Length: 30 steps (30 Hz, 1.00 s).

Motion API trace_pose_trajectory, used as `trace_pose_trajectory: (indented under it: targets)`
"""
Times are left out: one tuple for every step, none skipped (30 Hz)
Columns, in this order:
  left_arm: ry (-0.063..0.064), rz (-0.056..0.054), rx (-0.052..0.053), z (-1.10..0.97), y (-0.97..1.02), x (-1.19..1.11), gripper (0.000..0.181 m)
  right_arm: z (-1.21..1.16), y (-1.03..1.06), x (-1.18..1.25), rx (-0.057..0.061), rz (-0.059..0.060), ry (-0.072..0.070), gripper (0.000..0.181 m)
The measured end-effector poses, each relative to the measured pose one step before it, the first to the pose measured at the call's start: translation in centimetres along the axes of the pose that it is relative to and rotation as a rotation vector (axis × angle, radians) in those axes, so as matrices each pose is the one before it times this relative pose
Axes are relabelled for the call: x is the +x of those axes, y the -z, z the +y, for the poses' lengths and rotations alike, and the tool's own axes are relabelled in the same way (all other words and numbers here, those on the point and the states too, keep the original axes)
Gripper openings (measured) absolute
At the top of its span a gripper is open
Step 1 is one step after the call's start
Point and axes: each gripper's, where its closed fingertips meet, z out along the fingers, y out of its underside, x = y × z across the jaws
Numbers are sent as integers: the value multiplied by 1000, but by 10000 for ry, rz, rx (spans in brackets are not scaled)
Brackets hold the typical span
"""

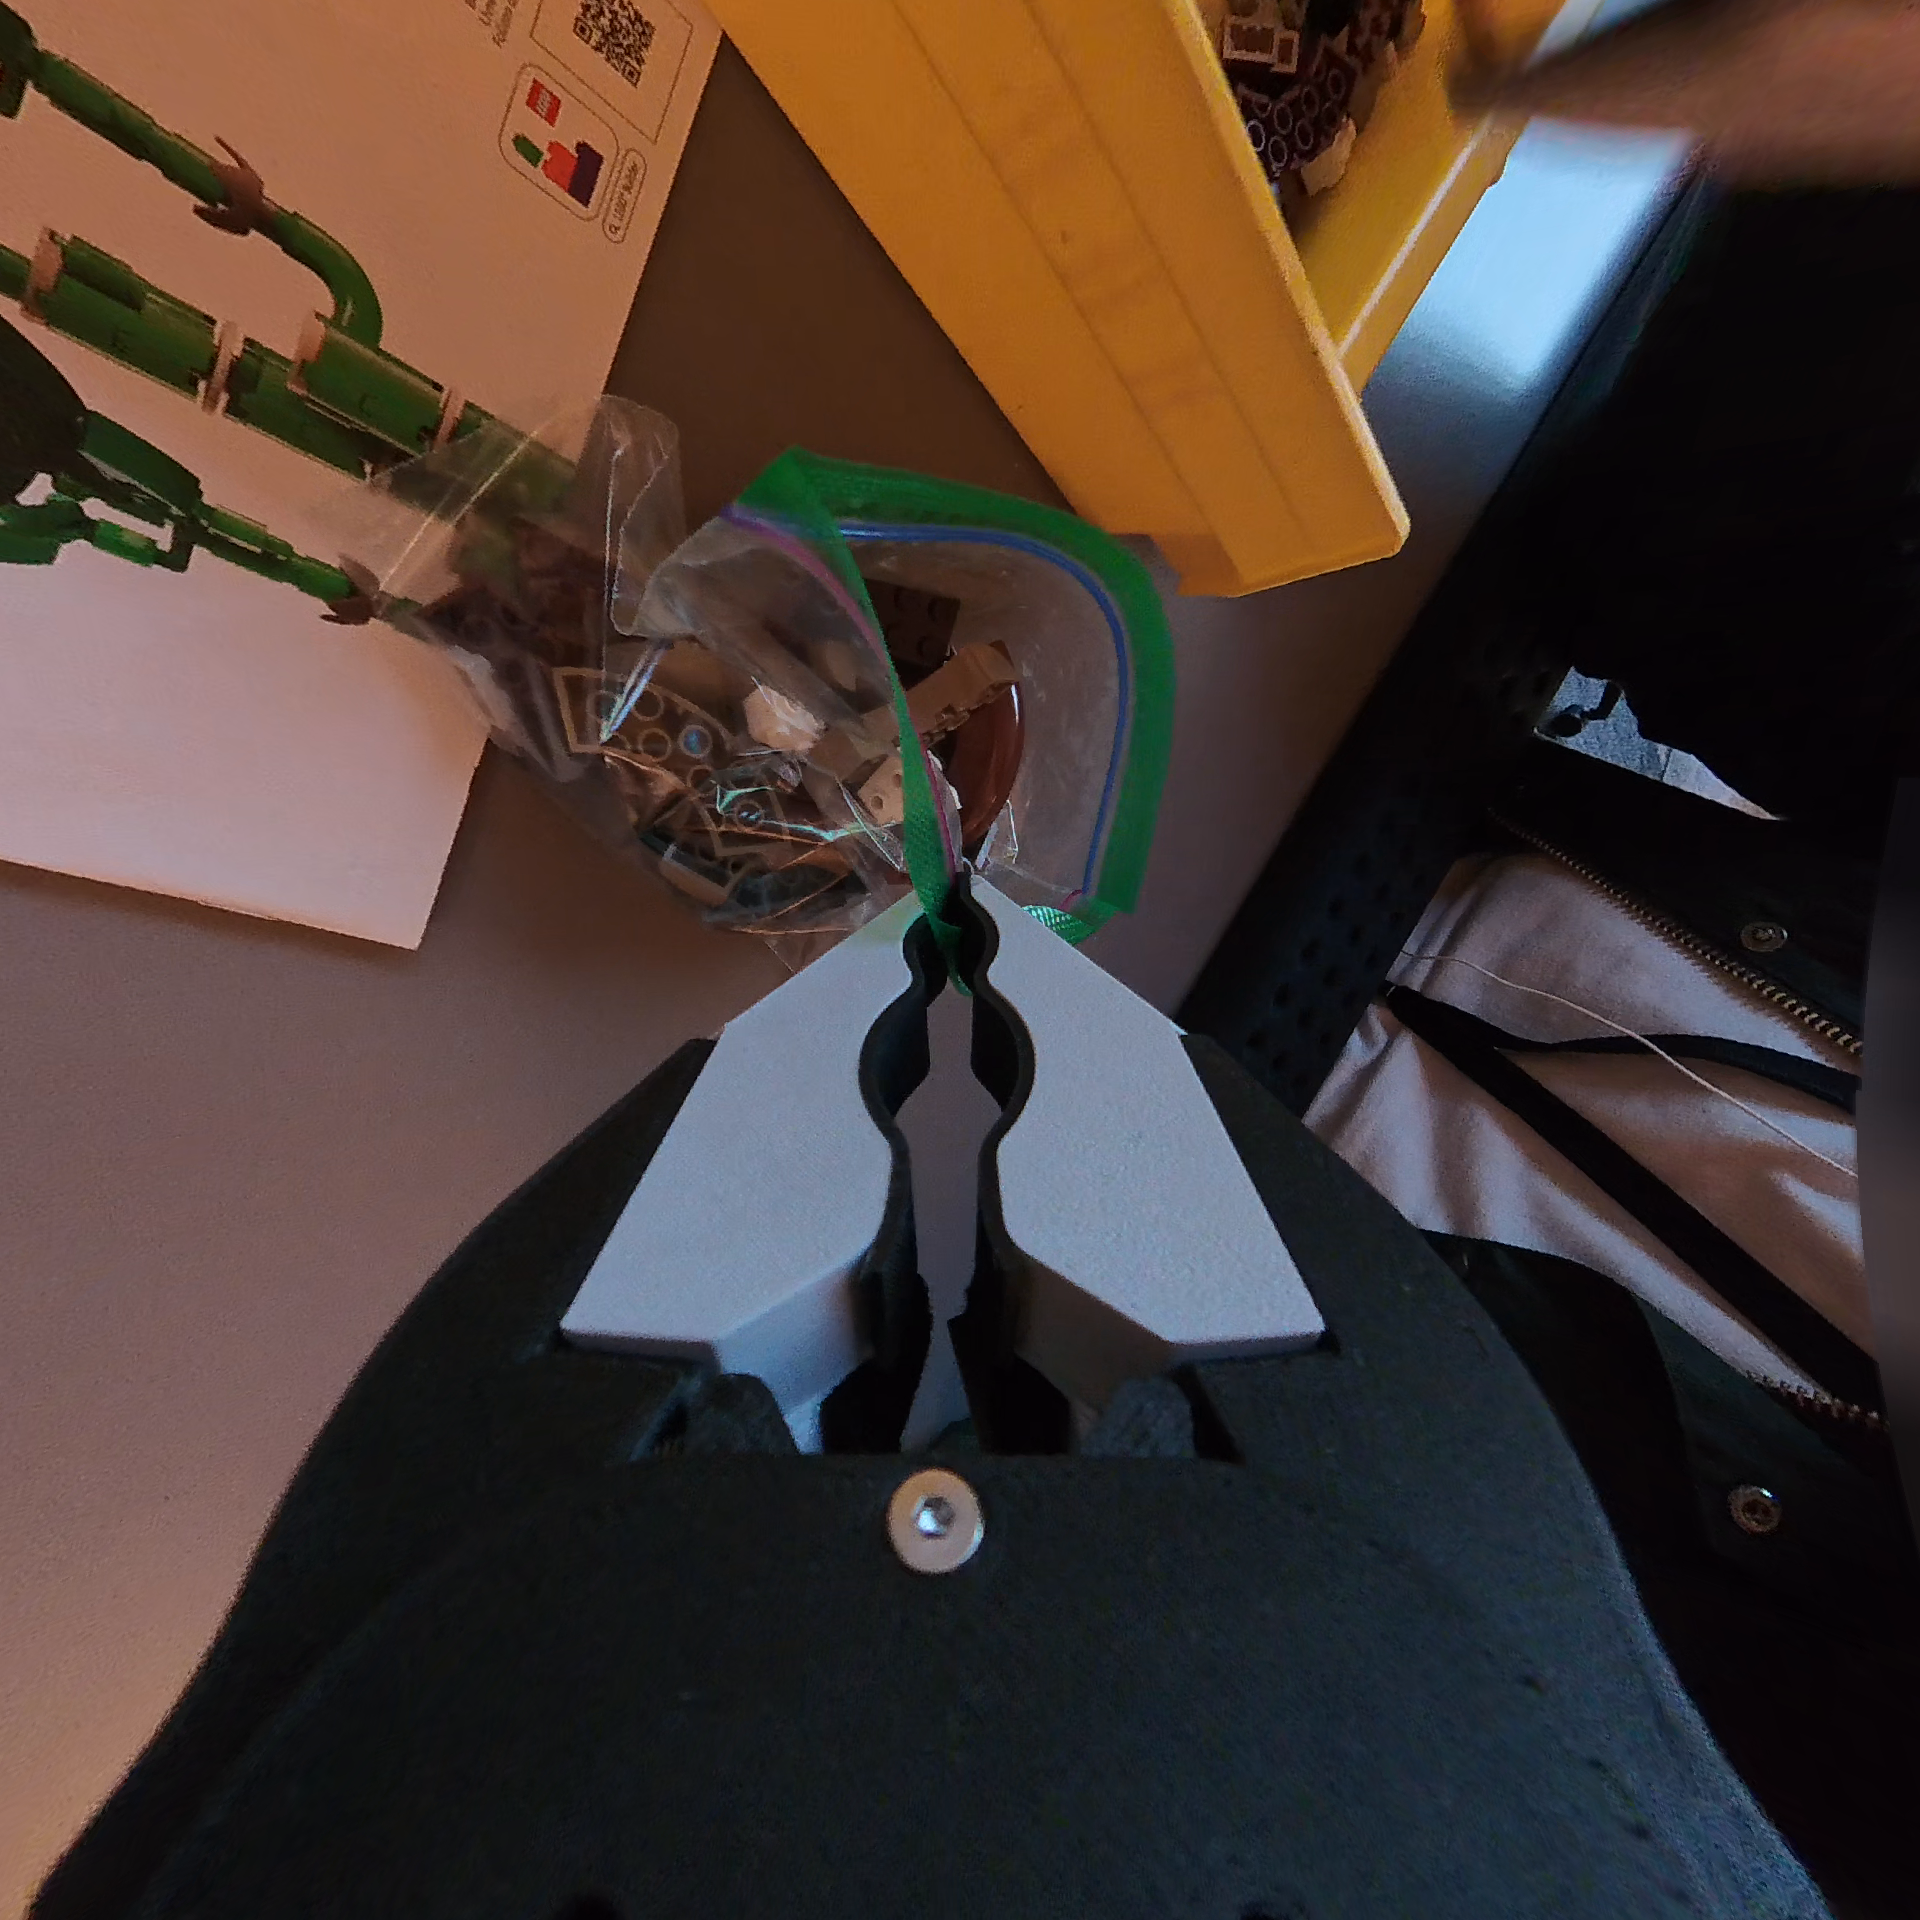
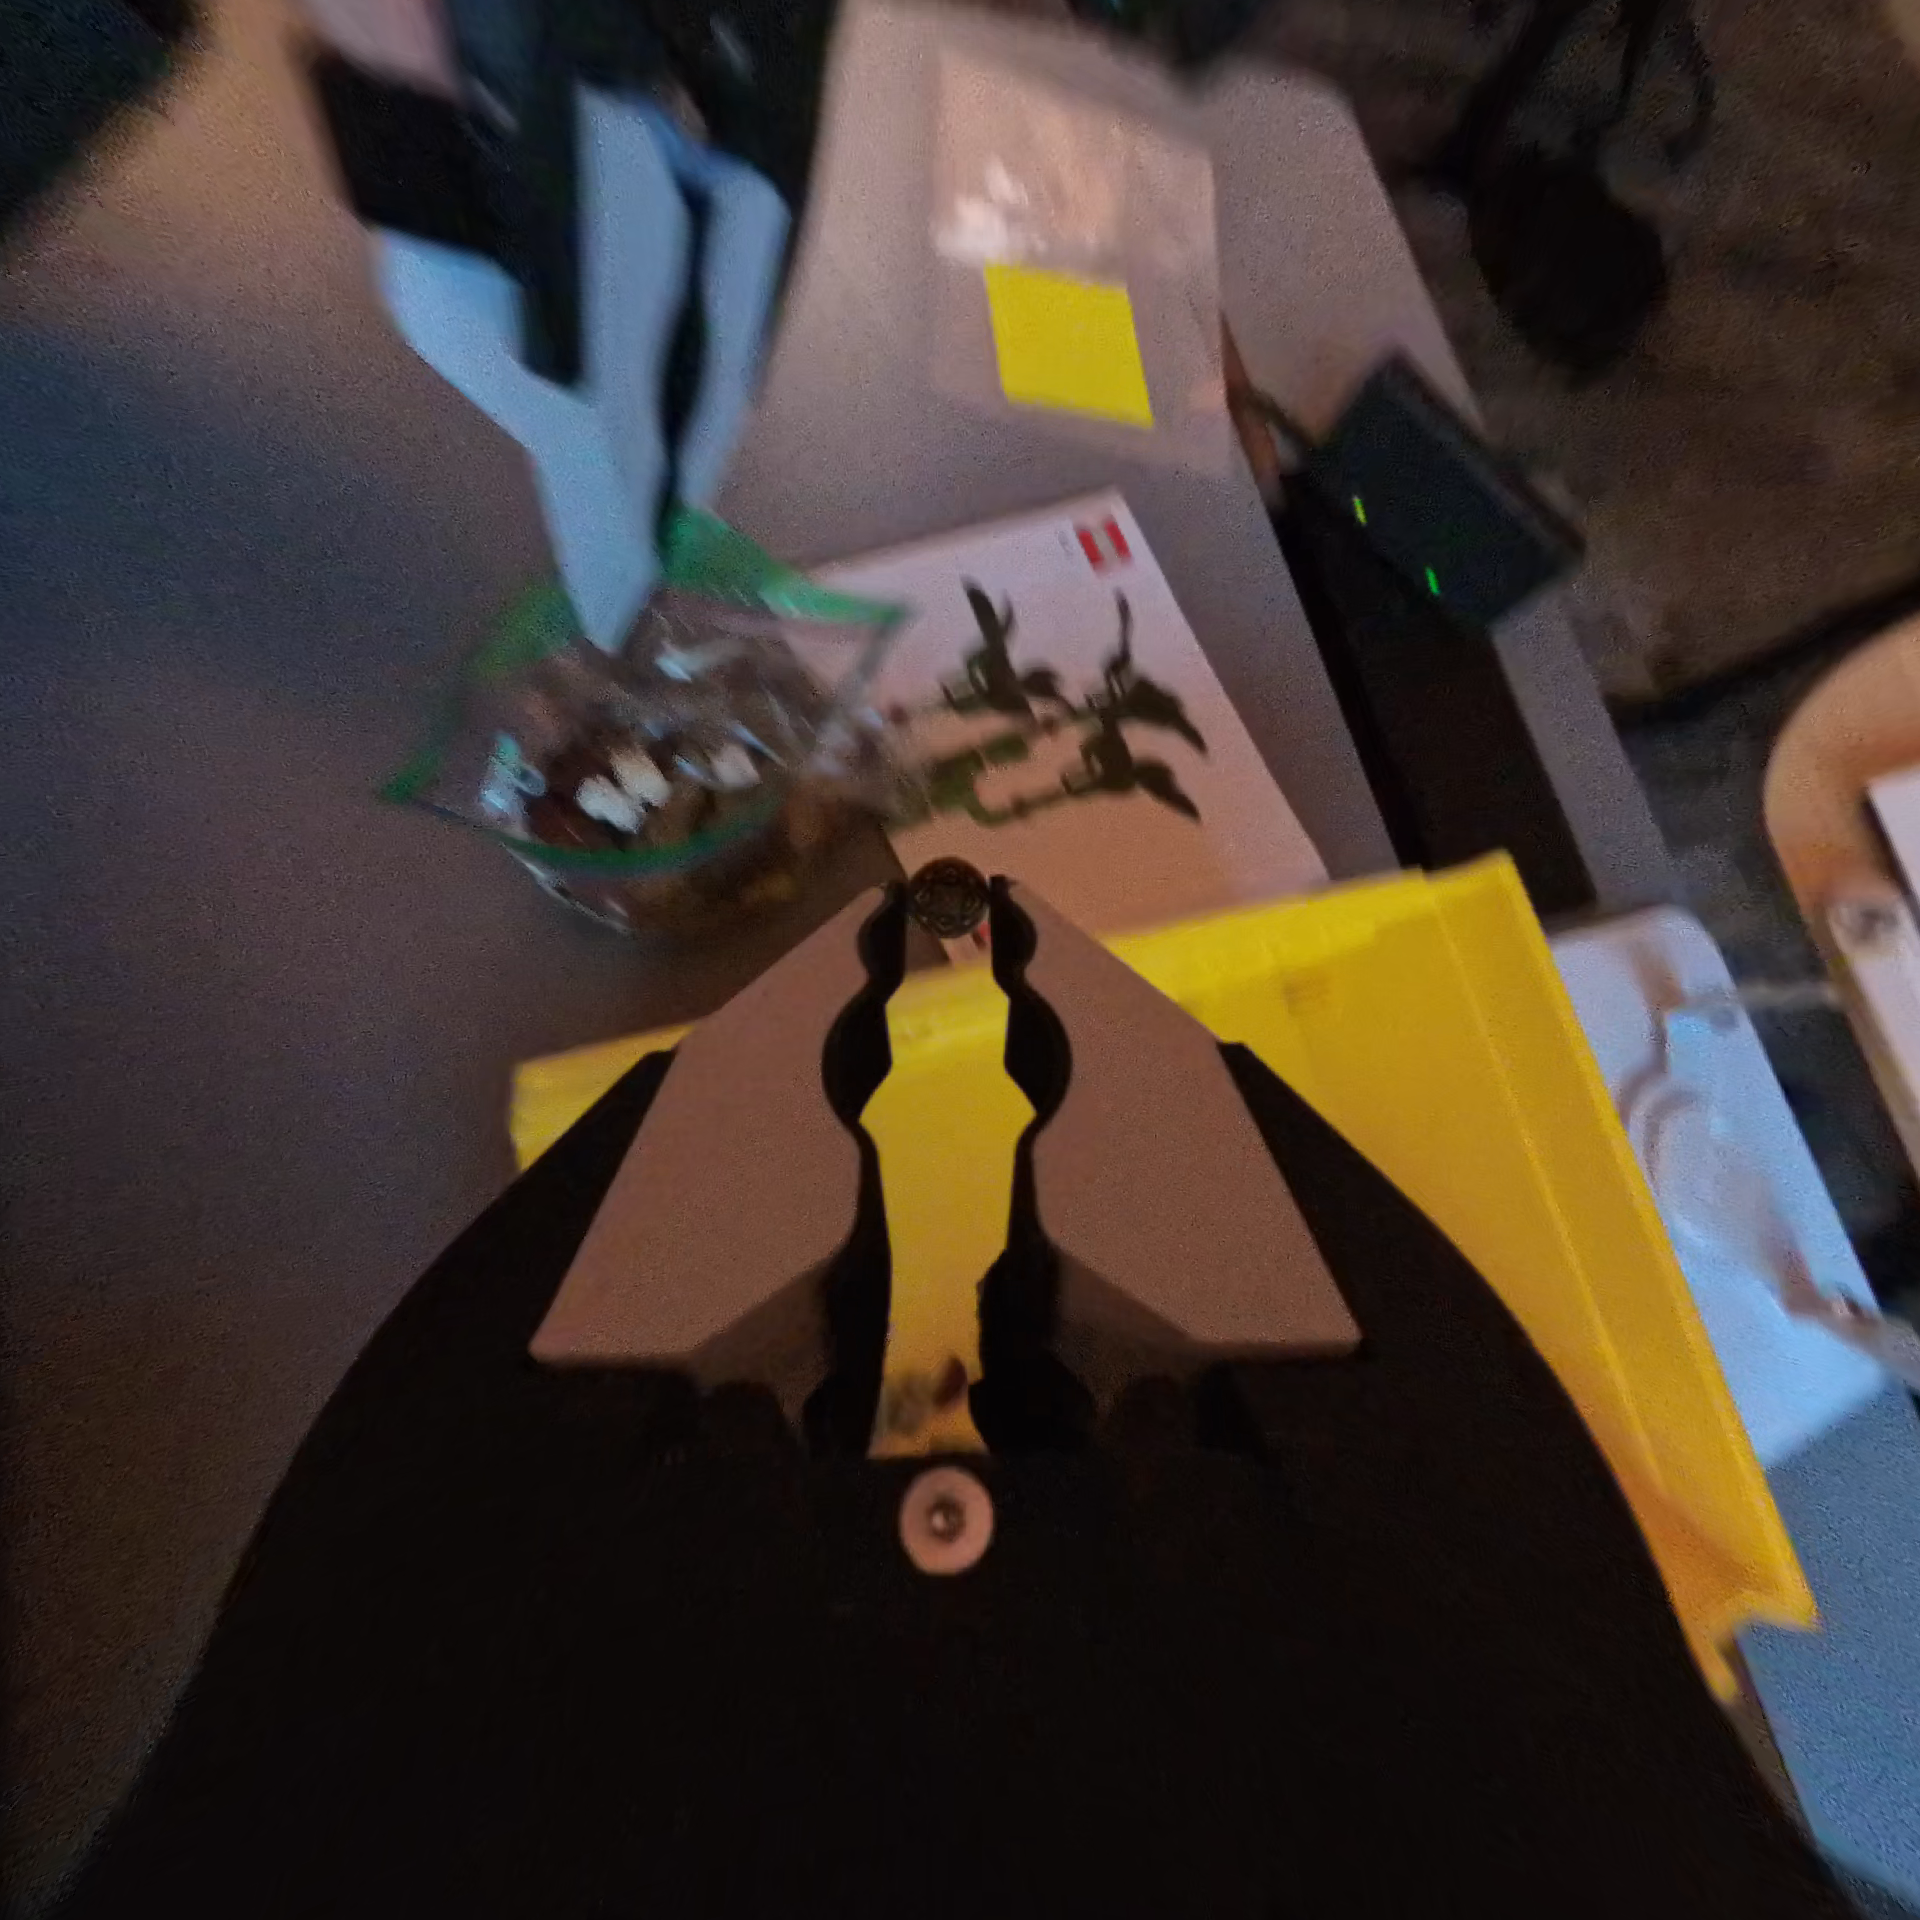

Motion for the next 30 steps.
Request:
trace_pose_trajectory:
  targets:
    - [13, -1, -2, 6, -10, -12, 0, -2123, -47, -1745, 946, -559, 208, 15]
    - [2, -3, -2, 7, -12, 0, 0, -1234, -584, -1501, 441, -516, 67, 15]
    - [-4, -9, 0, 1, -2, 6, 0, -284, -969, -1160, -12, -408, -1, 15]
    - [-4, -8, 7, -3, 12, 18, 0, 585, -1096, -686, -428, -208, 58, 16]
    - [-5, -4, 5, 0, 13, 24, 0, 956, -988, -226, -581, 18, 192, 17]
    - [-8, -5, -3, 16, -3, 17, 0, 844, -709, -275, -451, -65, 232, 18]
    - [-9, -1, -3, 13, 11, 20, 0, 283, -237, -85, -121, -19, 154, 19]
    - [-5, 6, -2, 11, 12, 10, 0, -98, 261, 85, 92, 0, 38, 21]
    - [-5, 3, 0, 8, 11, 6, 0, -204, 679, 246, 157, -3, -97, 25]
    - [1, 1, 2, 3, 17, -23, 0, -42, 917, 463, 100, 40, -192, 27]
    - [13, 4, 1, 7, 9, -16, 0, 499, 1013, 663, -124, 118, -223, 29]
    - [13, 5, 0, 6, 15, -23, 0, 1134, 1015, 924, -387, 238, -209, 31]
    - [7, -1, -3, 4, -1, -10, 0, 1633, 832, 966, -601, 243, -242, 31]
    - [-2, -5, -1, 3, -4, 1, 0, 2368, 567, 846, -847, 114, -366, 33]
    - [-10, -4, 3, -12, -12, 19, 0, 2720, 185, 678, -983, -9, -422, 35]
    - [-7, -5, -4, -7, -25, 8, 0, 2666, -244, 338, -907, -202, -418, 35]
    - [2, -2, -17, 7, -43, 3, 0, 2449, -576, 395, -892, -154, -421, 35]
    - [6, 4, -18, 8, -49, -13, 0, 2118, -754, 808, -872, 129, -313, 35]
    - [12, -1, -18, 8, -49, -16, 0, 1720, -837, 404, -779, -40, -236, 35]
    - [8, -1, -22, 13, -41, -26, 0, 1290, -795, 28, -651, -185, -161, 35]
    - [0, 3, -12, 13, -24, -3, 0, 744, -705, 308, -389, 37, -48, 34]
    - [4, 2, 1, -10, -6, -8, 0, 513, -598, 413, -320, 136, -13, 35]
    - [5, 4, 1, -1, -4, -5, 0, 352, -486, 342, -304, 145, -6, 35]
    - [2, 3, -1, -2, 11, -12, 0, 93, -398, 184, -162, 102, 26, 35]
    - [4, 1, 3, 5, 6, -4, 0, -172, -142, -189, -20, -116, 98, 31]
    - [5, 4, 2, 4, 11, -7, 0, -634, 18, 170, 312, 95, -15, 31]
    - [1, 1, -6, 8, 4, 3, 0, -212, -38, -65, 44, -6, 59, 30]
    - [-1, -2, -1, 12, -2, 4, 0, 59, -43, -416, -101, -238, -26, 23]
    - [-5, -1, 7, -4, 17, 20, 0, -38, -4, -398, 4, -217, -29, 13]
    - [-13, -3, 4, 2, 14, 19, 0, 132, -22, 155, -20, 62, 56, 13]
